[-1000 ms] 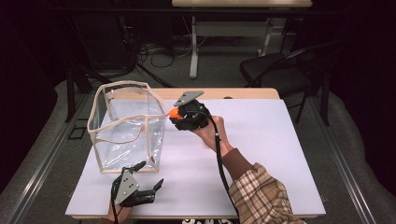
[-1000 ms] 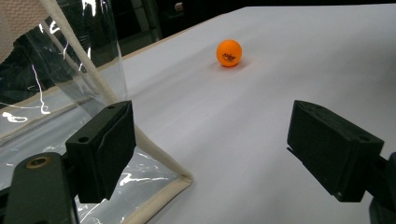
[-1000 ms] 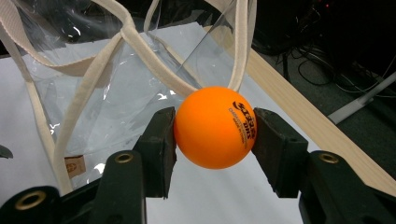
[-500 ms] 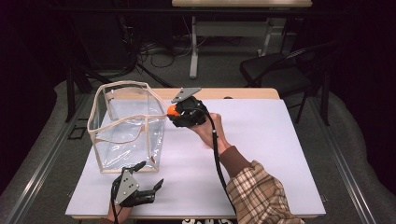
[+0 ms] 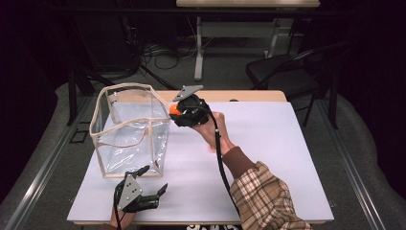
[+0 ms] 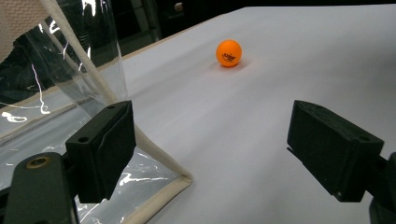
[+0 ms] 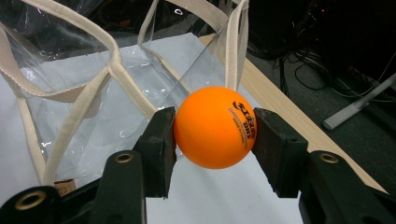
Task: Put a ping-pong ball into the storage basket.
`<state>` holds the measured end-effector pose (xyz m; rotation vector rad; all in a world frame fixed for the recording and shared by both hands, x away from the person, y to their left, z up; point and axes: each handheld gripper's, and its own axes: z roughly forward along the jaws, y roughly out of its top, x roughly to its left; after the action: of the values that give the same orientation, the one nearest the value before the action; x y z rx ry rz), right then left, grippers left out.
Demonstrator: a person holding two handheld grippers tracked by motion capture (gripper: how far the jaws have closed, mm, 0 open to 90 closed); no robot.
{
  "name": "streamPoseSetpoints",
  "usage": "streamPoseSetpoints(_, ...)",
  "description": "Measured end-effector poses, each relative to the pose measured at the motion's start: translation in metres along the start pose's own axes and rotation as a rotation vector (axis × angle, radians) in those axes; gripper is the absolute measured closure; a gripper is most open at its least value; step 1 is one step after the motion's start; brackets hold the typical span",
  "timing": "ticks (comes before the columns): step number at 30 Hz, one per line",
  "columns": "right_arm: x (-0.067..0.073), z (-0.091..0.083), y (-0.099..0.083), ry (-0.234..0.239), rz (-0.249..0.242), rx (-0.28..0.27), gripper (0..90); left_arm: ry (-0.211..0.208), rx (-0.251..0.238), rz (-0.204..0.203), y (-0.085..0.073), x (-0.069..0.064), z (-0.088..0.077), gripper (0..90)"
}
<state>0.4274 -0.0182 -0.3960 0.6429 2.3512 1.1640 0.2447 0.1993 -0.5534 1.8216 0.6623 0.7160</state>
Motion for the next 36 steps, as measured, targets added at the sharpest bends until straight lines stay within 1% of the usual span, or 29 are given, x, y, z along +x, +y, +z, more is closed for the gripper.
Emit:
streamPoseSetpoints(6, -0.002, 0.002, 0.004, 0.001, 0.007, 0.001, 50.6, -0.001, -0.001, -0.001, 0.0, 0.0, 0.0, 15.5)
streamPoseSetpoints(8, -0.002, 0.003, 0.006, -0.002, 0.001, 0.004, 50.6, -0.001, -0.001, -0.002, 0.0, 0.0, 0.0, 15.5)
streamPoseSetpoints(13, -0.002, 0.006, 0.01, -0.001, 0.005, 0.008, 50.6, -0.001, -0.004, -0.002, 0.0, 0.0, 0.0, 15.5)
streamPoseSetpoints(16, -0.003, 0.007, 0.013, 0.0, 0.001, 0.001, 50.7, -0.003, 0.0, -0.001, 0.0, 0.0, 0.0, 15.5)
streamPoseSetpoints(23, -0.005, 0.011, 0.02, -0.013, 0.0, 0.0, 50.6, -0.001, -0.002, 0.0, 0.0, 0.0, 0.0, 15.5)
streamPoseSetpoints(24, -0.005, 0.012, 0.021, -0.014, -0.003, 0.007, 50.6, -0.001, -0.002, -0.001, 0.0, 0.0, 0.0, 15.5)
streamPoseSetpoints(25, -0.005, 0.013, 0.021, -0.015, 0.005, 0.007, 50.7, 0.002, -0.004, -0.004, 0.0, 0.0, 0.0, 15.5)
streamPoseSetpoints(33, -0.008, 0.018, 0.025, -0.016, 0.007, 0.011, 50.6, 0.002, -0.003, -0.002, 0.0, 0.0, 0.0, 15.5)
streamPoseSetpoints(35, -0.008, 0.018, 0.026, -0.012, 0.016, 0.012, 50.6, -0.002, -0.003, -0.001, 0.0, 0.0, 0.0, 15.5)
streamPoseSetpoints(36, -0.008, 0.019, 0.027, -0.017, 0.01, 0.009, 50.6, -0.002, -0.003, -0.001, 0.0, 0.0, 0.0, 15.5)
